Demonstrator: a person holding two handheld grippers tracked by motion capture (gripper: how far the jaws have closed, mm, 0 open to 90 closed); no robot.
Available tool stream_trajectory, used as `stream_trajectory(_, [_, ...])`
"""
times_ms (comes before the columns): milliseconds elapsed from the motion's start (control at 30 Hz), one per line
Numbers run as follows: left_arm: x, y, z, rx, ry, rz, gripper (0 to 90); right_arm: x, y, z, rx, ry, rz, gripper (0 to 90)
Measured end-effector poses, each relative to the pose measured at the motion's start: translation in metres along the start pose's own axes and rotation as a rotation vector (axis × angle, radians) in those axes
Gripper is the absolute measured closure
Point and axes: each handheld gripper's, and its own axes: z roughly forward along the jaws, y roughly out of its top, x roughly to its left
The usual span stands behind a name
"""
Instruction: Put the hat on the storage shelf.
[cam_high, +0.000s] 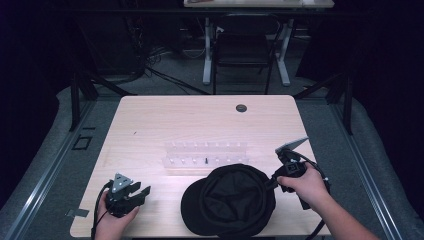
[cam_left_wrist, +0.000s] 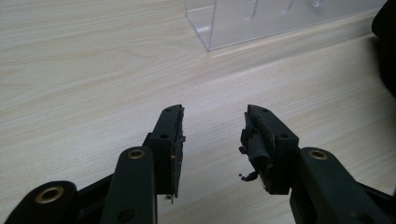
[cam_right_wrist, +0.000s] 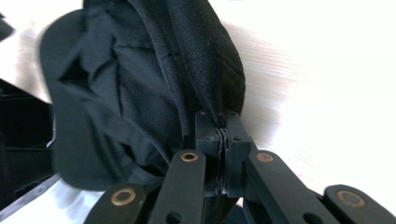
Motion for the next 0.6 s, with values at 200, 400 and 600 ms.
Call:
stream_trajectory(200, [0.000, -0.001, 0.000, -0.003, 0.002, -0.001, 57.2, 0.016, -0.001, -0.019, -0.019, 0.077, 0.019, 88.0])
stream_trajectory(400, [-0.001, -0.001, 0.001, 0.000, 0.002, 0.007, 57.1, 0.030, -0.001, -0.036, -0.020, 0.146, 0.027, 88.0])
stream_trajectory(600, [-0.001, -0.001, 0.000, 0.006, -0.004, 0.003, 57.1, 0.043, 0.001, -0.048, -0.011, 0.216, 0.045, 88.1])
